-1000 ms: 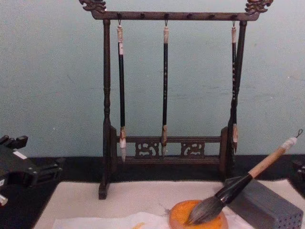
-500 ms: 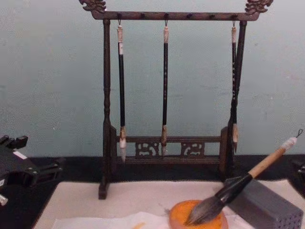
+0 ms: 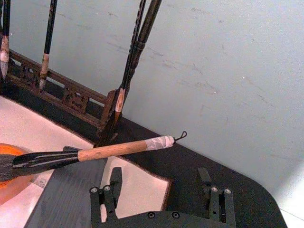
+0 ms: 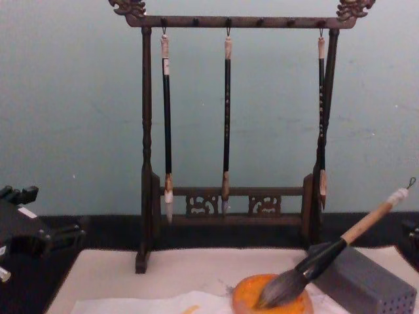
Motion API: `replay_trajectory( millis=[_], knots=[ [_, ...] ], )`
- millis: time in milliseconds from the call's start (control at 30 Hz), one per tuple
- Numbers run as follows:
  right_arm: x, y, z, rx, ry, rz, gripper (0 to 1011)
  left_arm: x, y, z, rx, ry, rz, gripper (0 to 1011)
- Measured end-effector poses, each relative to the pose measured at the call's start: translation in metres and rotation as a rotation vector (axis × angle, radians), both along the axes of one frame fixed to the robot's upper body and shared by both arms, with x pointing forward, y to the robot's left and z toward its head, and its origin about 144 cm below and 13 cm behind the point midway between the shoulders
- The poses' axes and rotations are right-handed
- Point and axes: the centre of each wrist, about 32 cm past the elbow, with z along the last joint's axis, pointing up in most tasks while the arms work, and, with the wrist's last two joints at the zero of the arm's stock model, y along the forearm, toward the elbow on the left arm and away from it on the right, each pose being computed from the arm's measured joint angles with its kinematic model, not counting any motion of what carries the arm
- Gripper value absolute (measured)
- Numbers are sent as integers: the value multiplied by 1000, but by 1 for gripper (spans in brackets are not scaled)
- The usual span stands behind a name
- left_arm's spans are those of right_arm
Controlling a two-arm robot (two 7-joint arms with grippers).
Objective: Pick up the brush from the inkstone, write on the paper, then place the brush back to its original position.
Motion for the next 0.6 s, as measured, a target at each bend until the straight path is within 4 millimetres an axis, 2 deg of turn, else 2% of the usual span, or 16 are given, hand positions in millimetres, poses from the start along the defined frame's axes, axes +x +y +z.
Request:
replay_trajectory(
  millis=[600],
  knots=[
    [0,0,0,0,0,0,1000,0,0,0,0,0,0,1001]
  ],
)
